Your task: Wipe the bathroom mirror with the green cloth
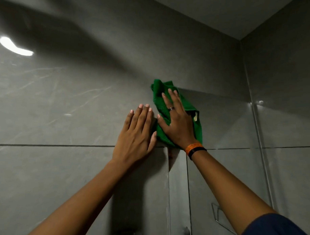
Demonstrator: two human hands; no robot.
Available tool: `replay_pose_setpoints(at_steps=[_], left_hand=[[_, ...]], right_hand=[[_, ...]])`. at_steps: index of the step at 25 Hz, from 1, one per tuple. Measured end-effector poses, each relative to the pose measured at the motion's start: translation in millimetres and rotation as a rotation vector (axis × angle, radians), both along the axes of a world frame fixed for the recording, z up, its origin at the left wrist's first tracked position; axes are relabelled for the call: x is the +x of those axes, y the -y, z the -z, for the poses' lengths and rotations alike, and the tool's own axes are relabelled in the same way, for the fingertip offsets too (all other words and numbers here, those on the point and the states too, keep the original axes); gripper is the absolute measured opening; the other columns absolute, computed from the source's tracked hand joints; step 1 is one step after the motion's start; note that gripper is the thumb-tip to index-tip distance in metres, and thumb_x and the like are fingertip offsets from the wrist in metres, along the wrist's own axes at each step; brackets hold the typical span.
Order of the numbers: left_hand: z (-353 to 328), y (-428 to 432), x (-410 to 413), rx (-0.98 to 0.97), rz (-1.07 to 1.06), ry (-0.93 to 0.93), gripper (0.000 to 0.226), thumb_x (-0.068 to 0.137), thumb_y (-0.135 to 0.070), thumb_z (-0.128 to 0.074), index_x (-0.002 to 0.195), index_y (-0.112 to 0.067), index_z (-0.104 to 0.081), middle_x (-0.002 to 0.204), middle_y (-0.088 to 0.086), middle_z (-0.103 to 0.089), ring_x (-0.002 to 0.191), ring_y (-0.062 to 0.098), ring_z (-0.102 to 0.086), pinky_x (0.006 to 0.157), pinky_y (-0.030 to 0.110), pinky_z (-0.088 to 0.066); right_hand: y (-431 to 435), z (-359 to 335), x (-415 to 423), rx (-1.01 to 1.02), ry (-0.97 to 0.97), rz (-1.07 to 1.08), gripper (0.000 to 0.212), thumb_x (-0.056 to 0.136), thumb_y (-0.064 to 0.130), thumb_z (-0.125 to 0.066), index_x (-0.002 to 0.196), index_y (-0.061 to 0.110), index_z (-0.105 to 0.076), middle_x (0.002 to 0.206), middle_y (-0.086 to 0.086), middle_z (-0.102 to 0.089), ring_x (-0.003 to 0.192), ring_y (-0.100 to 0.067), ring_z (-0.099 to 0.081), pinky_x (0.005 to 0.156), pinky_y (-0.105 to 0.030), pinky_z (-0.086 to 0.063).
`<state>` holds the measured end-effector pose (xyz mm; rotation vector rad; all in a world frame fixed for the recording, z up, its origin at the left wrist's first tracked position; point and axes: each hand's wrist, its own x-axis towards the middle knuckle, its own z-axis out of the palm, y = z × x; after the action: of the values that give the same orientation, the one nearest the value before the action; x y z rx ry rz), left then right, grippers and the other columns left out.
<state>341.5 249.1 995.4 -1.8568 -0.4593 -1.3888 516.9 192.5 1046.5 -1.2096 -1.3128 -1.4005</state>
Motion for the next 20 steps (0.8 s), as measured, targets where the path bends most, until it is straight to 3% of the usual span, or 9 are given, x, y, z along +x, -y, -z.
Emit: replay_pose_setpoints(at_steps=[4, 8, 15, 20], left_hand=[[-7, 5, 17, 0.023, -0.03, 0.001, 0.069, 0.099, -0.043, -0.022, 0.152, 0.002, -0.025, 0.161, 0.023, -0.028, 0.151, 0.034, -0.021, 0.124, 0.047, -0.012], [-13, 5, 36, 0.008, -0.064, 0.009, 0.073, 0.098, -0.047, -0.008, 0.155, -0.002, -0.012, 0.165, 0.019, -0.014, 0.154, 0.031, -0.007, 0.127, 0.045, -0.003], [-14, 8, 61, 0.025, -0.045, 0.018, 0.072, 0.097, -0.046, -0.006, 0.154, -0.003, -0.012, 0.165, 0.018, -0.006, 0.154, 0.031, 0.0, 0.127, 0.049, -0.005], [-10, 10, 62, 0.064, -0.063, 0.034, 0.07, 0.097, -0.041, -0.017, 0.151, 0.003, -0.022, 0.163, 0.023, -0.015, 0.153, 0.034, -0.009, 0.125, 0.054, -0.014]], right_hand=[[5, -16, 20, 0.046, -0.061, -0.006, 0.07, 0.095, 0.049, -0.047, 0.157, 0.026, -0.024, 0.169, -0.004, -0.019, 0.157, -0.019, -0.014, 0.116, -0.029, -0.023], [14, -28, 53, 0.064, -0.146, -0.007, 0.07, 0.095, 0.053, -0.043, 0.157, 0.025, -0.026, 0.169, -0.007, -0.019, 0.157, -0.022, -0.013, 0.122, -0.047, -0.027], [35, -37, 122, 0.097, -0.237, 0.036, 0.077, 0.089, 0.062, -0.039, 0.157, 0.027, -0.025, 0.168, -0.007, -0.023, 0.156, -0.023, -0.014, 0.123, -0.053, -0.022], [54, -36, 183, 0.131, -0.353, 0.06, 0.078, 0.09, 0.06, -0.041, 0.157, 0.024, -0.026, 0.167, -0.008, -0.025, 0.156, -0.026, -0.017, 0.124, -0.055, -0.019]])
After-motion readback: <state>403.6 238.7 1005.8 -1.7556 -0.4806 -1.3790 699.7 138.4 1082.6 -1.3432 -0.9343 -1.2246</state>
